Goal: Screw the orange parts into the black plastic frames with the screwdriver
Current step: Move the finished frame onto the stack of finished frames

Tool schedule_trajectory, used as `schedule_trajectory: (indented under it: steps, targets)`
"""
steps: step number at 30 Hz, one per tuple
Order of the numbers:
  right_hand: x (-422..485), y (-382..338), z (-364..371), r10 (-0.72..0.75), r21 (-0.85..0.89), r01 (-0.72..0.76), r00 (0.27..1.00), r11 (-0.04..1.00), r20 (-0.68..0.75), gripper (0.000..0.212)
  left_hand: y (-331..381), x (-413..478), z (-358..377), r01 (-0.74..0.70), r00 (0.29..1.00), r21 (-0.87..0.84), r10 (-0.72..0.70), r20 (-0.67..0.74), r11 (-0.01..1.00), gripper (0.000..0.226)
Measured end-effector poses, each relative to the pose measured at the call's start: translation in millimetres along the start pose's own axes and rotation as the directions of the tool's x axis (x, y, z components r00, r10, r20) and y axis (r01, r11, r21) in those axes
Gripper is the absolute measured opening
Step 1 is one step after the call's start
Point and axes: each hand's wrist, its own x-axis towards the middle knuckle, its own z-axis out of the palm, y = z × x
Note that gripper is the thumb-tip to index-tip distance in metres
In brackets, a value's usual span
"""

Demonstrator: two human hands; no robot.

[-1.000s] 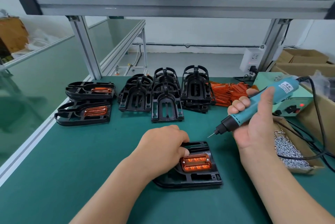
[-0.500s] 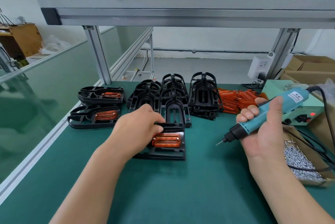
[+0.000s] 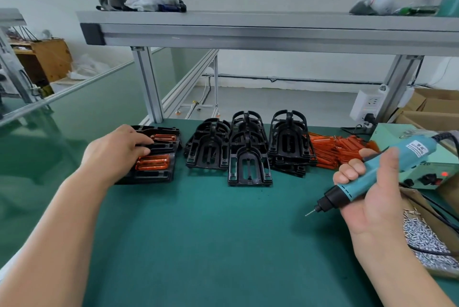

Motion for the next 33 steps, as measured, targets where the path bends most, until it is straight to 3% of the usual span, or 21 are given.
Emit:
schedule_trajectory:
  steps: [10,16,22,25,27,29,31,33]
  targets:
    - [-2,4,3,0.014,-0.005,-0.014,1.0,1.0,0.018,0.041,-18,16,29,0.026,1.0,0.08,-0.026,-0.005,0.996,0.023]
    - [-4,2,5,0.009,-0.015,-0.009,1.0,1.0,0.009,0.041,-19,19,33,0.057,0.998,0.105,-0.055,-0.021,0.993,0.035]
    - [-4,0,7,0.007,-0.013,-0.007,1.0,1.0,0.005,0.042,-9,9,31,0.08,0.989,0.014,-0.077,-0.123,0.997,0.04]
    - [-4,0,8,0.01,-0.002,-0.01,1.0,1.0,0.004,0.043,6,1,29,0.064,0.98,-0.218,-0.103,-0.173,0.974,0.033]
    - [-4,0,8,0.012,0.007,-0.012,1.0,1.0,0.003,0.043,26,-6,30,0.064,0.99,-0.517,-0.118,-0.072,0.853,0.027]
    - [-4,0,7,0.016,0.02,-0.016,1.0,1.0,0.003,0.042,56,-17,35,0.177,0.984,-0.782,-0.1,0.146,0.598,0.028]
    - [-3,0,5,0.018,0.027,-0.018,1.0,0.999,0.004,0.041,88,-30,41,0.348,0.928,-0.868,-0.001,0.372,0.354,0.033]
    - [-2,0,4,0.02,0.027,-0.02,1.0,0.999,0.0,0.04,113,-42,47,0.473,0.857,-0.862,0.134,0.498,0.183,0.037]
